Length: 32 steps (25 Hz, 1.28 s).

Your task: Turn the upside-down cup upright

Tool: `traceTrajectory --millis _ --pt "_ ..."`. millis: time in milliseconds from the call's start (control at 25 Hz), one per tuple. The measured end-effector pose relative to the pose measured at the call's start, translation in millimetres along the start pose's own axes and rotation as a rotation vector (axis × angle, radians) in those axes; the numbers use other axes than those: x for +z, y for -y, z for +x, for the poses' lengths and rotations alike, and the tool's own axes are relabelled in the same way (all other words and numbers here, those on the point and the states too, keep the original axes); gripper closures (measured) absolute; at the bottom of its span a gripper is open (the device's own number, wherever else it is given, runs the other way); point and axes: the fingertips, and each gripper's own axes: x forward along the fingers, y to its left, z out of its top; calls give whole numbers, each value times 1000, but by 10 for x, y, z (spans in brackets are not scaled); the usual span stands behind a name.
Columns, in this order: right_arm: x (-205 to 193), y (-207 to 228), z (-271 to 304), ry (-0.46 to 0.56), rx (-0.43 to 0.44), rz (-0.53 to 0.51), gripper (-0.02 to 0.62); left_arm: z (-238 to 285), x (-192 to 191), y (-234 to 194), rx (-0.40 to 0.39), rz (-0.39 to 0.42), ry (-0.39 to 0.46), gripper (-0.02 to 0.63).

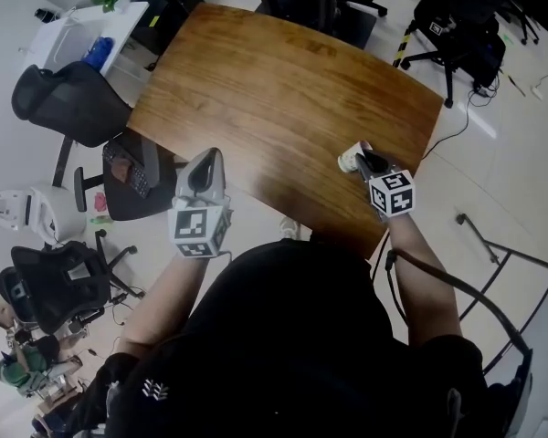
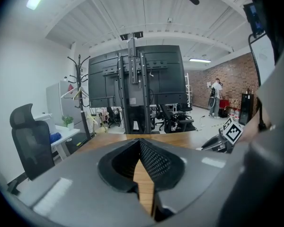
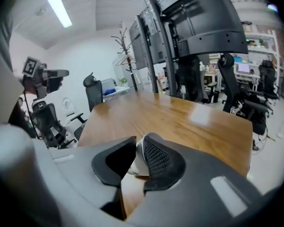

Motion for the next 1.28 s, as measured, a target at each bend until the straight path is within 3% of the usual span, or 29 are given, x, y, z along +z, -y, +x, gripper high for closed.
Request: traceTrajectory --millis 80,280,480,560,680,840,960,1280 --pt "55 -134 -12 -20 26 -87 572 26 8 45 -11 -2 4 606" --pt "-34 -308 12 -92 48 -204 574 77 38 108 -21 -6 15 606" --pt "-231 -422 61 -137 62 -212 559 53 44 125 -25 -3 19 606" --pt "-228 -461 61 -125 71 -202 508 35 39 95 -19 -6 18 606" --pt "-127 -463 16 -66 65 -184 488 7 24 51 -8 -9 16 606" --pt "125 -153 -176 73 -85 -93 485 -12 29 39 -6 -10 20 606" --pt "126 170 -262 95 -197 9 472 -12 35 70 -10 -9 23 606" --pt "-192 322 -87 -10 -190 220 473 -76 57 54 -8 5 23 606"
